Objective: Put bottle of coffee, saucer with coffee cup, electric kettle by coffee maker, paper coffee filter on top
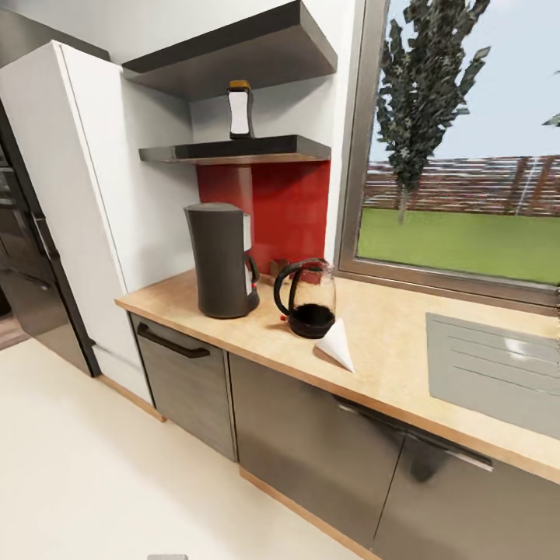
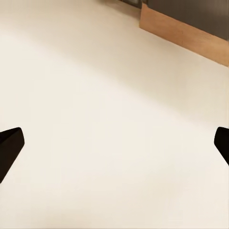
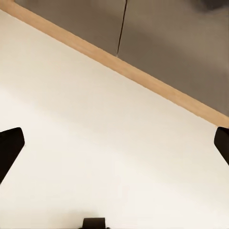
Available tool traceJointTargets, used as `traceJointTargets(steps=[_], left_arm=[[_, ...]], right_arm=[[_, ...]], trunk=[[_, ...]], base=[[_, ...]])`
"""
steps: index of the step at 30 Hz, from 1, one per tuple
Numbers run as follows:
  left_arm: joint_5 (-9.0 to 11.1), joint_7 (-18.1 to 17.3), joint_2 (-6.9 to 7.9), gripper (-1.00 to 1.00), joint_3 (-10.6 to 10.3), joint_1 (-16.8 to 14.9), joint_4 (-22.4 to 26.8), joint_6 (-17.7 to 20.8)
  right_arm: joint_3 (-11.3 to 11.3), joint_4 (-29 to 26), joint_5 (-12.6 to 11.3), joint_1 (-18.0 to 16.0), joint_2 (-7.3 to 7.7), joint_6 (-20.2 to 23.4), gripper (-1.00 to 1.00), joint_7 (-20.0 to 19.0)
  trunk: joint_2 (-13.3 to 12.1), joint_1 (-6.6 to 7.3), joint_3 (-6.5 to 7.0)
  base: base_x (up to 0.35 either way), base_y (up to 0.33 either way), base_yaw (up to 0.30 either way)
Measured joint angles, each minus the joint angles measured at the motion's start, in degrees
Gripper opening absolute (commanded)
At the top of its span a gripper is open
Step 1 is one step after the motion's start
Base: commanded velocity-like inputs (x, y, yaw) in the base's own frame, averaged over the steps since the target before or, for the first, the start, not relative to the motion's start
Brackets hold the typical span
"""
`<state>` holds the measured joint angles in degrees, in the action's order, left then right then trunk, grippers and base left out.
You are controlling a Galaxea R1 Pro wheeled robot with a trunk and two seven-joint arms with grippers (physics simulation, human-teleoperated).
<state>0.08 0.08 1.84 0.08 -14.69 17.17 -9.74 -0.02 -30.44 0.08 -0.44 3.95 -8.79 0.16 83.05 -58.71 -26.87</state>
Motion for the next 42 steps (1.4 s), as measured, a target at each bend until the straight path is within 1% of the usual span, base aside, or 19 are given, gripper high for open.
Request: traceJointTargets(steps=[5, 37, 42], left_arm=[[0.0, 0.0, 0.00, 1.00, 0.0, 0.0, 0.0, 0.0], [0.0, 0.0, 0.00, 1.00, 0.0, 0.0, 0.0, 0.0], [0.0, 0.0, 0.00, 1.00, 0.0, 0.0, 0.0, 0.0]], right_arm=[[0.0, 0.0, 0.0, 0.0, 0.00, 0.0, 1.00, 0.0], [0.0, 0.0, 0.0, 0.0, 0.00, 0.0, 1.00, 0.0], [0.0, 0.0, 0.0, 0.0, 0.00, 0.0, 1.00, 0.0]], trunk=[[0.0, -0.01, 0.00], [0.0, -0.02, 0.00], [0.0, -0.02, 0.00]], base=[[0.142, 0.302, -0.263], [0.014, 0.336, -0.263], [0.035, 0.179, -0.263]])
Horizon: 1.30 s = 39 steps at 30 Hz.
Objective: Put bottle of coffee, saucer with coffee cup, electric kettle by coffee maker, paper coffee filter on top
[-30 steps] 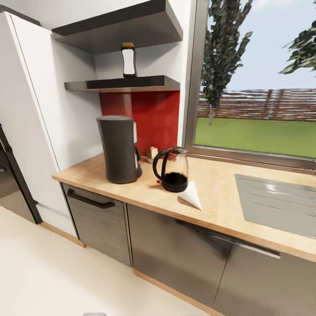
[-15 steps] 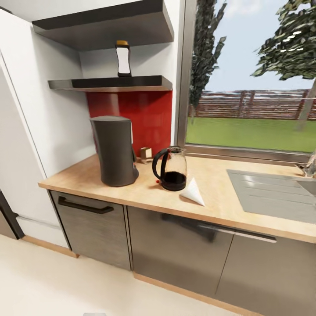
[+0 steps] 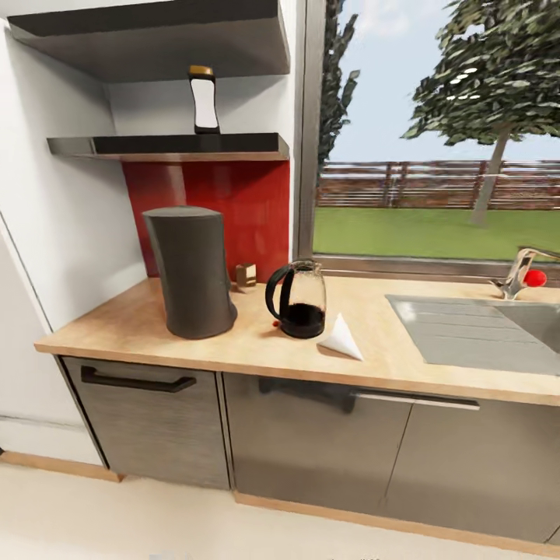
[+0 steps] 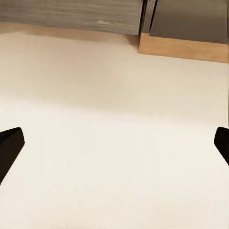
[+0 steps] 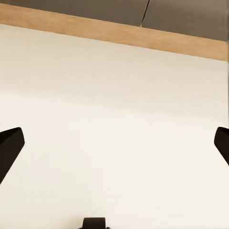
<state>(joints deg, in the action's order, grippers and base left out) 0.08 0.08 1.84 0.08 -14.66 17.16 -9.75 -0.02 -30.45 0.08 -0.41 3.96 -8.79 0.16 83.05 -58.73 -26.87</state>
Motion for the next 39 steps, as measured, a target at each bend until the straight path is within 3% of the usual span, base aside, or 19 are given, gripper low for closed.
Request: traceJointTargets(steps=[12, 39], left_arm=[[-0.2, 0.0, -0.08, 1.00, 0.0, 0.0, 0.1, 0.0], [-0.2, 0.0, -0.05, 1.00, 0.0, 0.0, 0.1, 0.0]], right_arm=[[0.0, 0.0, 0.0, 0.0, -0.01, 0.0, 1.00, 0.0], [0.0, 0.0, 0.1, 0.0, 0.00, 0.0, 1.00, 0.0]], trunk=[[0.0, 0.00, 0.00], [-10.8, 5.92, 4.85]], base=[[0.001, 0.008, -0.164], [0.000, 0.000, -0.001]])
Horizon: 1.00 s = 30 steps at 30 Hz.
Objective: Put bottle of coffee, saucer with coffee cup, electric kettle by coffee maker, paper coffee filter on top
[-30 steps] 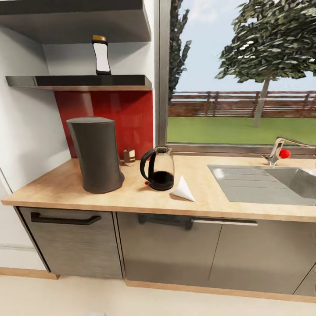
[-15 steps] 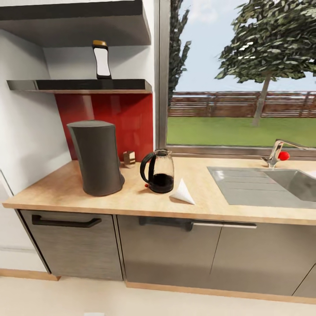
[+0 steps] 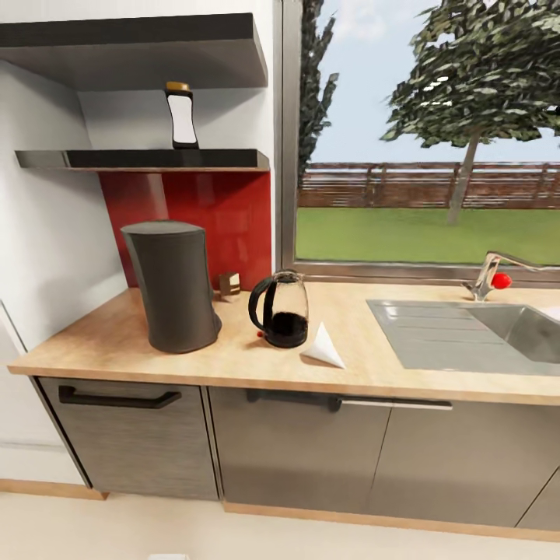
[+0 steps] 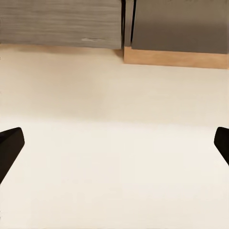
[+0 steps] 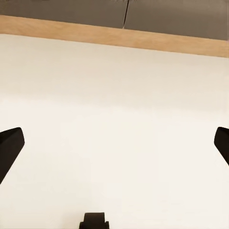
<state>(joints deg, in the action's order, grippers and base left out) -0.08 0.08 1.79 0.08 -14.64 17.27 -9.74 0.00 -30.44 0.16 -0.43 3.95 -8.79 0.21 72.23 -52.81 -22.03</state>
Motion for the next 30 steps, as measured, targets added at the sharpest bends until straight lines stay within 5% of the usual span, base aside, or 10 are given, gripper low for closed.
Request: traceJointTargets(steps=[30], left_arm=[[0.0, 0.0, 0.01, 1.00, 0.0, 0.0, 0.0, 0.0]], right_arm=[[0.0, 0.0, 0.0, 0.0, 0.00, 0.0, 1.00, 0.0]], trunk=[[-12.0, 6.59, 5.39]], base=[[0.000, 0.000, 0.000]])
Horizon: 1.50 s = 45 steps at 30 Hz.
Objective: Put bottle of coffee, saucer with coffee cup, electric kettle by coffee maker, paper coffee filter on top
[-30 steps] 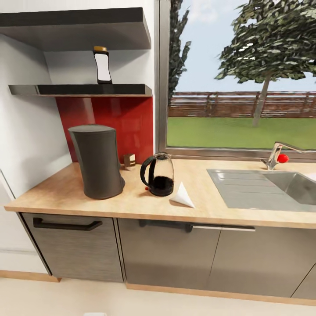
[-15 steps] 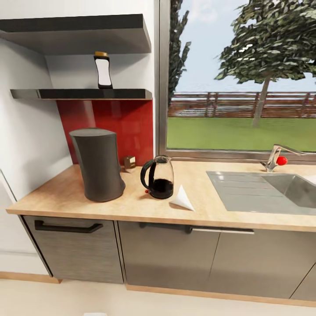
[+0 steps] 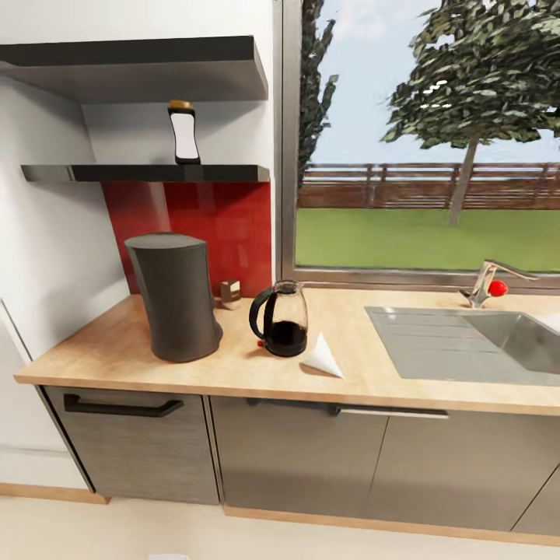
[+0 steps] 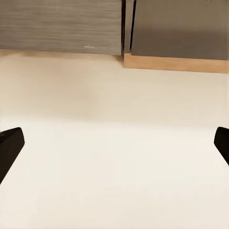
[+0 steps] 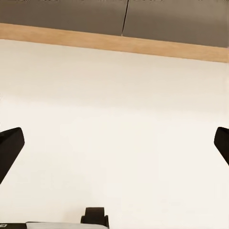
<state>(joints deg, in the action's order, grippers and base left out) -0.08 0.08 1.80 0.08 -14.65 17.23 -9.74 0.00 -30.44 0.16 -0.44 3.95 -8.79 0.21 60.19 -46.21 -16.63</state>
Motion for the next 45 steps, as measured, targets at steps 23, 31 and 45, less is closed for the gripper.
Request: traceJointTargets(steps=[23, 31, 45], left_arm=[[0.0, 0.0, -0.02, 1.00, 0.0, 0.0, 0.0, 0.0], [0.0, 0.0, -0.02, 1.00, 0.0, 0.0, 0.0, 0.0], [0.0, 0.0, -0.03, 1.00, 0.0, 0.0, 0.0, 0.0]], right_arm=[[0.0, 0.0, 0.0, 0.0, 0.00, 0.0, 1.00, 0.0], [-0.1, -0.1, -0.1, 0.0, 0.00, 0.0, 1.00, -0.1], [-0.2, -0.2, -0.3, 0.0, -0.26, 0.1, 1.00, 0.0]], trunk=[[-9.2, 5.06, 4.14], [-12.4, 6.81, 5.51], [-18.1, 9.89, 6.85]], base=[[0.000, 0.000, 0.000], [0.000, 0.000, 0.000], [0.000, 0.000, 0.000]])
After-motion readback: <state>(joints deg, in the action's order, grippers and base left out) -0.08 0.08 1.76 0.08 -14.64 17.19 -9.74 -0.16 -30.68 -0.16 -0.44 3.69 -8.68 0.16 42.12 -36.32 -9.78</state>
